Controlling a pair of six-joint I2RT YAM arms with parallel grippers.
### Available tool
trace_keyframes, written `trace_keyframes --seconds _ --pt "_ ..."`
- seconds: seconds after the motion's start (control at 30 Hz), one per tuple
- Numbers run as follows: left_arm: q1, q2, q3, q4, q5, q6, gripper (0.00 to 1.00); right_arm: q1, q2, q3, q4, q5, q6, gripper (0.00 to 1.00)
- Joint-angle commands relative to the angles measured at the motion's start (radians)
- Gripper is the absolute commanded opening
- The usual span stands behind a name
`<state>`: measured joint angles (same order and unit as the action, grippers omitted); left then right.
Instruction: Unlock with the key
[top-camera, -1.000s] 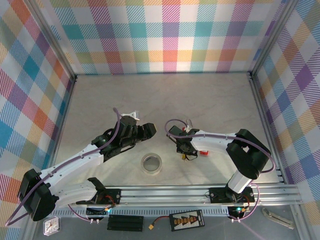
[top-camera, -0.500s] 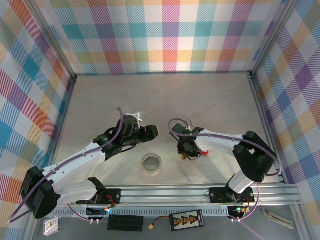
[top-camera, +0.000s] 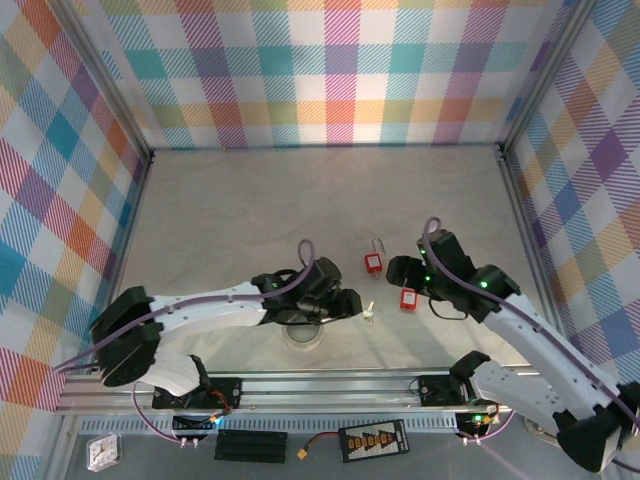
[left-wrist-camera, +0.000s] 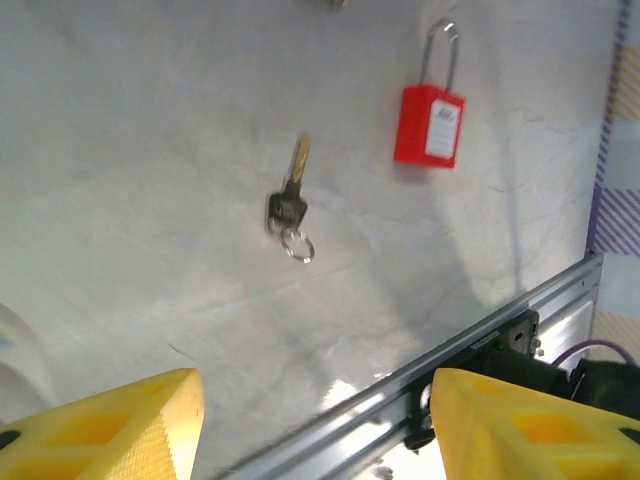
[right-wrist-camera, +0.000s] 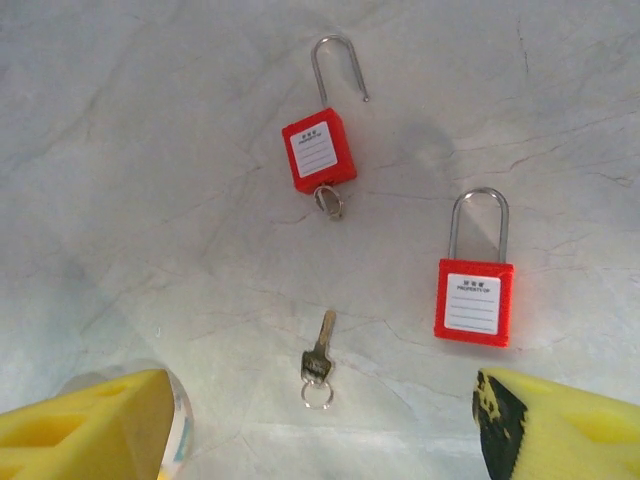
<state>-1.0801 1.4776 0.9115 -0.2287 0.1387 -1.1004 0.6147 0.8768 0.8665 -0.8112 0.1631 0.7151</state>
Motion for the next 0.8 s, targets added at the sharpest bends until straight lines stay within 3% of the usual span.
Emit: trace_keyframes --seconds 0.0,0.3,0.77 --pt "-0.049 0.075 0.079 0.048 -0.031 -0.236 0.63 0.001 -0.021 0.03 -0.1 -0.065 -0.095 0.79" --pt "-0.093 0.329 0.313 -0.184 -0.086 -0.38 0.57 0.001 -0.113 -0.026 -0.092 -0.163 -0.096 0.79" --pt "-0.08 0.445 0.333 -0.208 -0.126 -0.486 0.5 0.002 -0.196 -0.054 -0.145 -0.149 -0.11 0.8"
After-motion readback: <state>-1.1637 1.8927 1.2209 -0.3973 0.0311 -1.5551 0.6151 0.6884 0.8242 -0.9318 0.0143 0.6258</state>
